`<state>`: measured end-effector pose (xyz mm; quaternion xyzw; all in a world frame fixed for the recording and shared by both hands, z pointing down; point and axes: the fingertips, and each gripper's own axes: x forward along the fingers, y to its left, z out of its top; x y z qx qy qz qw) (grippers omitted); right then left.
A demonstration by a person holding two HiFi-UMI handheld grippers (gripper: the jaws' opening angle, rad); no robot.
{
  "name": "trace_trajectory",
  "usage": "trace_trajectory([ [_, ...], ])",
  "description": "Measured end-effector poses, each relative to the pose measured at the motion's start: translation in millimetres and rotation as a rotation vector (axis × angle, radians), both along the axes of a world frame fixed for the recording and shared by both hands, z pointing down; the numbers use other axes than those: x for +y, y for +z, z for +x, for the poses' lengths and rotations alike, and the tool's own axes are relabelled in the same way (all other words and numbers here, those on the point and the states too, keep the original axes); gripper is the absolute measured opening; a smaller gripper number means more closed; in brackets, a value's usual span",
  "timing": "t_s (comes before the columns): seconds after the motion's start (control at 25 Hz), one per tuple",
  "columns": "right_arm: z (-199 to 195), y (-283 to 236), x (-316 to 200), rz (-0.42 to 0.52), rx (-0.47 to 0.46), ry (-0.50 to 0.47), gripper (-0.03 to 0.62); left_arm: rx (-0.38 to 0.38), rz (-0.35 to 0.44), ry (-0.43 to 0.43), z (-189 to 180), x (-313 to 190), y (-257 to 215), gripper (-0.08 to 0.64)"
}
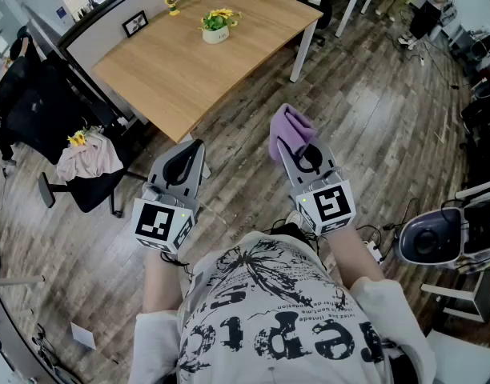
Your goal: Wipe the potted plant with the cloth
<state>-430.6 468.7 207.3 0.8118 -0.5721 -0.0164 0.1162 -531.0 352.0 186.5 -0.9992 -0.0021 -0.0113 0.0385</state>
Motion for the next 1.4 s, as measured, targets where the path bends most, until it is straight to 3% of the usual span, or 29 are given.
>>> trace_trajectory([
  [0.52,18,2,-20,0.008,-0.033,0.0,0.063,-0.003,-0.006,0.004,18,-19,4,0.003],
  [0.88,66,29,-34,-0.026,-0.096,-0.01,0.066,-0.044,-0.039,-0.046,53,-36,27,0.003],
  [1.16,161,46,-73,-0.037,-0.107,-0.115,0.067,-0.061,-0.039,-0.157,136,-64,40,0.003],
  [1.4,283,46,-113,-0.053,-0.134,-0.203,0.069,-0.067,-0.035,-0.25,243,-87,30,0.003],
])
